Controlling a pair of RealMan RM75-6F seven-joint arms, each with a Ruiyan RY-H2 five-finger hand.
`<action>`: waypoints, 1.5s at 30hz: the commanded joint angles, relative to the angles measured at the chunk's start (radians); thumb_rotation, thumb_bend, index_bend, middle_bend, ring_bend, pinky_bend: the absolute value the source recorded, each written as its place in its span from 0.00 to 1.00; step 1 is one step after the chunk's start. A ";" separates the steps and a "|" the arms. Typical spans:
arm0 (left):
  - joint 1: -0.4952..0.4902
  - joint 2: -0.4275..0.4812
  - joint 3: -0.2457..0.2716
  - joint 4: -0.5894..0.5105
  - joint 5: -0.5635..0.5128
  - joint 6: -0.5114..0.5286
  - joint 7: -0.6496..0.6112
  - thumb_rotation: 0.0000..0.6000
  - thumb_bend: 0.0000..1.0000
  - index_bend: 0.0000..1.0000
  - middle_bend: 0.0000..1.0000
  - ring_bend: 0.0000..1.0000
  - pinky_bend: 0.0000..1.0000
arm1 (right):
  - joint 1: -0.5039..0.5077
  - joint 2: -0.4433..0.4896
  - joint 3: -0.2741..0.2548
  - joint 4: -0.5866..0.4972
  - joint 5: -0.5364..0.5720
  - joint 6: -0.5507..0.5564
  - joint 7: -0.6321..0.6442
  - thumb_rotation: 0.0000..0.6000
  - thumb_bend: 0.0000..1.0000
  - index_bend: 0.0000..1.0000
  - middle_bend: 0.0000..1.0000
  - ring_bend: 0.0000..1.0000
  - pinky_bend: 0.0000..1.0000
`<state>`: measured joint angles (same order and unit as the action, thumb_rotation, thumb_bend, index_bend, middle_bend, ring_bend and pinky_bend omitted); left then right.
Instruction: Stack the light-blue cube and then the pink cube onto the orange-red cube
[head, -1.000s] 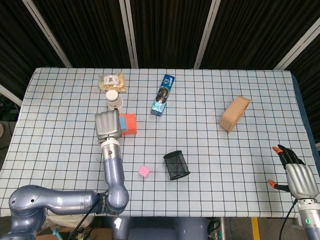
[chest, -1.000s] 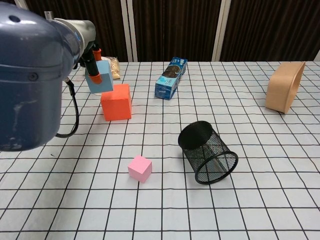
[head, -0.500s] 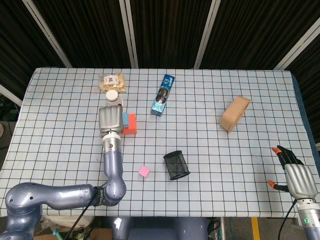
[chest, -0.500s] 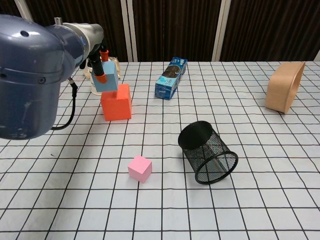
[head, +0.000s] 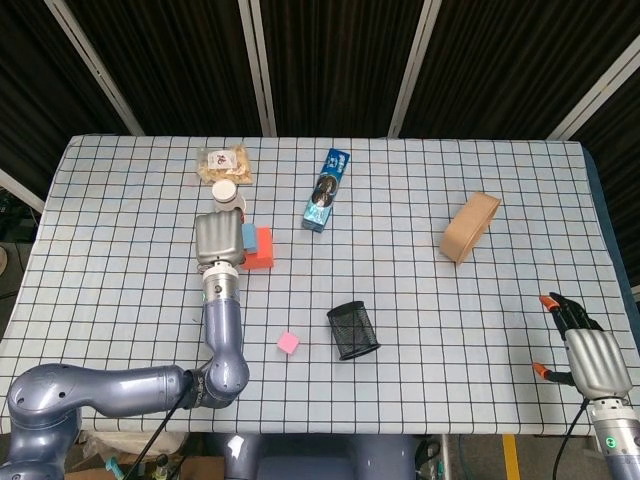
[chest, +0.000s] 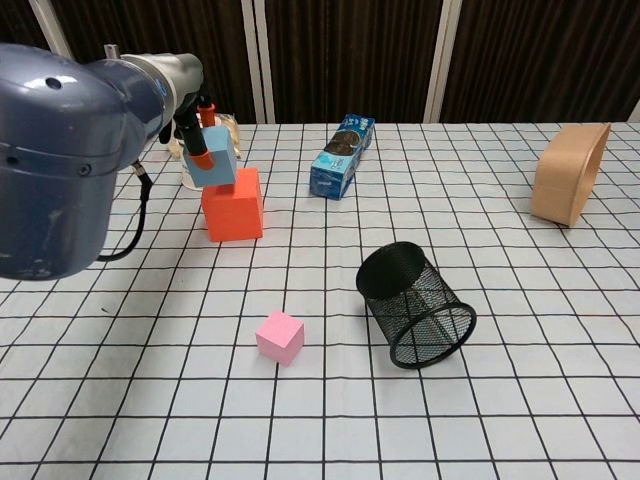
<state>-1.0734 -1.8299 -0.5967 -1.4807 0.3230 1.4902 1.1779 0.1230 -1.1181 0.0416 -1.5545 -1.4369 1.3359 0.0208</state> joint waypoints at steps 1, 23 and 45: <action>-0.007 -0.008 -0.004 0.004 -0.005 0.015 -0.005 1.00 0.31 0.43 0.84 0.68 0.71 | -0.001 0.002 0.000 -0.003 0.001 0.001 -0.002 1.00 0.14 0.14 0.11 0.13 0.33; -0.062 -0.049 -0.030 0.091 -0.056 0.015 -0.013 1.00 0.31 0.43 0.84 0.68 0.71 | -0.002 0.008 -0.002 -0.006 -0.007 0.003 0.011 1.00 0.14 0.14 0.11 0.13 0.33; -0.079 -0.051 -0.020 0.110 -0.065 0.008 -0.005 1.00 0.31 0.42 0.83 0.68 0.70 | -0.003 0.011 -0.003 -0.004 -0.008 0.002 0.025 1.00 0.14 0.14 0.11 0.13 0.33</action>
<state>-1.1519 -1.8803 -0.6180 -1.3720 0.2571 1.4993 1.1736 0.1203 -1.1069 0.0384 -1.5582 -1.4450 1.3377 0.0460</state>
